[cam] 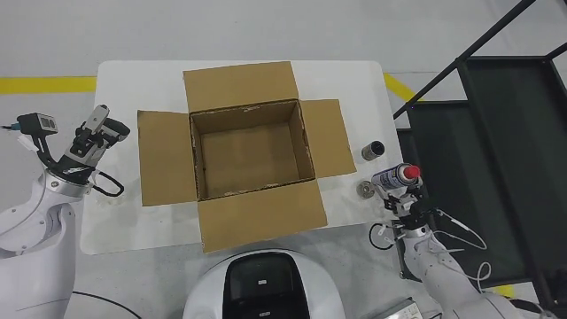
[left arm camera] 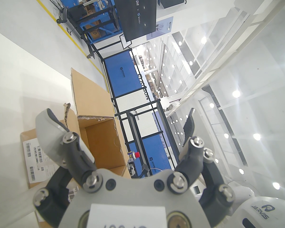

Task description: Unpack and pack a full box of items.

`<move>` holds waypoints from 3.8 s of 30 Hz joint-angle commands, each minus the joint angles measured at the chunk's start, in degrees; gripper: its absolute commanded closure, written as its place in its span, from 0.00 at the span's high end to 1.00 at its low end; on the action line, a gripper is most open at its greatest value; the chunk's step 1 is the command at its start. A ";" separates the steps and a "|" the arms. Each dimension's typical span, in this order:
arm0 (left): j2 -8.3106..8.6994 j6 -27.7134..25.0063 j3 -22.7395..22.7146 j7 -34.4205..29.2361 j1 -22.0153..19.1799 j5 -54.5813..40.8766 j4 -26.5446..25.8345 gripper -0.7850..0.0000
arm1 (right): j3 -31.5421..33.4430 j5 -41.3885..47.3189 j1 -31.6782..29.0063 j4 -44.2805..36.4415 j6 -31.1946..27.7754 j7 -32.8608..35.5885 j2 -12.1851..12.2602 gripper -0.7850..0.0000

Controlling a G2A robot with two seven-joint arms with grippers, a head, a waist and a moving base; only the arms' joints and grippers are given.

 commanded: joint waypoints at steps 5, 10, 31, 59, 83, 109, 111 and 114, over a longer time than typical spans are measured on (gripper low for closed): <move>0.00 0.00 0.00 0.00 0.00 0.00 0.00 1.00 | 1.05 2.54 -3.61 -4.58 1.81 -1.80 1.50 1.00; 0.00 0.00 0.00 0.00 0.00 0.00 0.00 1.00 | 1.46 2.76 -7.03 -9.01 2.55 -2.54 3.04 1.00; 0.00 0.00 0.00 0.00 0.00 0.00 0.00 1.00 | -2.23 3.39 -0.43 -2.49 -5.14 5.17 3.32 1.00; 0.00 0.00 0.00 0.00 0.00 0.00 0.00 1.00 | -5.89 5.66 1.64 -1.41 -7.70 7.72 2.37 0.00; 0.00 0.00 0.00 0.00 0.00 0.00 0.00 1.00 | 6.78 -19.00 -12.65 -51.01 9.41 11.05 12.82 0.00; 0.00 0.00 0.00 0.00 0.00 0.00 0.00 1.00 | 12.84 -28.20 -19.41 -80.97 2.60 36.78 14.46 0.00; 0.00 0.00 0.00 0.00 0.00 0.00 0.00 1.00 | 12.84 -28.20 -19.41 -80.97 2.60 36.78 14.46 0.00; 0.00 0.00 0.00 0.00 0.00 0.00 0.00 1.00 | 12.84 -28.20 -19.41 -80.97 2.60 36.78 14.46 0.27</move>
